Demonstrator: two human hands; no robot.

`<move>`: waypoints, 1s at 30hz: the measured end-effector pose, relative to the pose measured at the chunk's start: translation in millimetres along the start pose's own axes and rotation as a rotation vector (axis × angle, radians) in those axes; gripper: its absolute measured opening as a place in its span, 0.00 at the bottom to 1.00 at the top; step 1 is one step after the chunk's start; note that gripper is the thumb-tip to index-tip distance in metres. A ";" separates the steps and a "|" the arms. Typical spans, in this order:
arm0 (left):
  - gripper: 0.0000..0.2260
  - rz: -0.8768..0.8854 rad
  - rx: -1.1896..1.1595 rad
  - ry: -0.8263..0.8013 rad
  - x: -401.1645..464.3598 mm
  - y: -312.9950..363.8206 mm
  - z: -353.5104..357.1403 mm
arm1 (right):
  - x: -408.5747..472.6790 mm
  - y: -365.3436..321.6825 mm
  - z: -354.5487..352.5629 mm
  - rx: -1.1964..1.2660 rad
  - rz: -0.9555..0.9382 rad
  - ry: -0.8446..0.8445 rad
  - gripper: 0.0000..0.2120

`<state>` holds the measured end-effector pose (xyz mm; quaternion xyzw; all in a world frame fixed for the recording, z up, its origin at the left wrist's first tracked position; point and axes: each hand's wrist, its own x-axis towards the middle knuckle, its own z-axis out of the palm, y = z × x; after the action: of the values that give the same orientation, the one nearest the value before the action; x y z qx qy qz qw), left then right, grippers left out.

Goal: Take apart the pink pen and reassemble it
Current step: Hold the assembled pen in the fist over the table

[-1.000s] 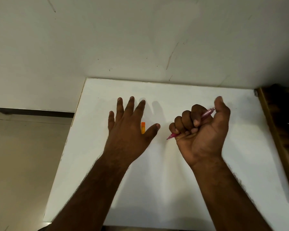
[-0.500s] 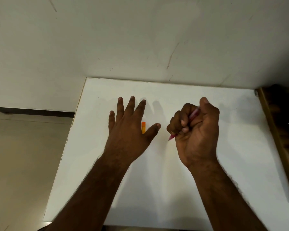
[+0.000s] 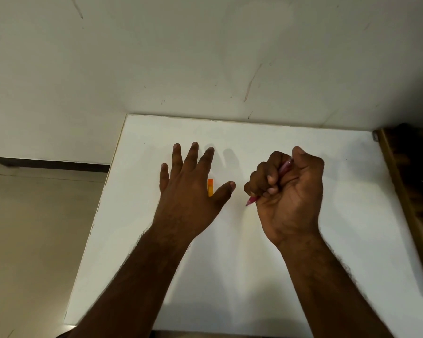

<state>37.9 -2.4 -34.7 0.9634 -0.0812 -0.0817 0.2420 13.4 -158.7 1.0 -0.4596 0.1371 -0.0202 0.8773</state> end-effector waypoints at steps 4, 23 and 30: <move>0.37 -0.002 0.002 0.005 0.0 -0.9 0.2 | -0.4 1.6 3.8 -0.033 0.001 -0.010 0.26; 0.37 0.000 -0.005 0.004 -0.4 0.8 -0.9 | -2.5 2.7 3.2 -0.103 -0.013 0.020 0.24; 0.37 -0.001 -0.007 0.001 -0.3 1.0 -1.3 | -0.2 2.6 4.2 -0.047 0.003 0.001 0.23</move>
<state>37.7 -2.6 -33.0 0.9627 -0.0805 -0.0814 0.2452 14.1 -153.9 1.3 -0.4800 0.1388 -0.0157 0.8661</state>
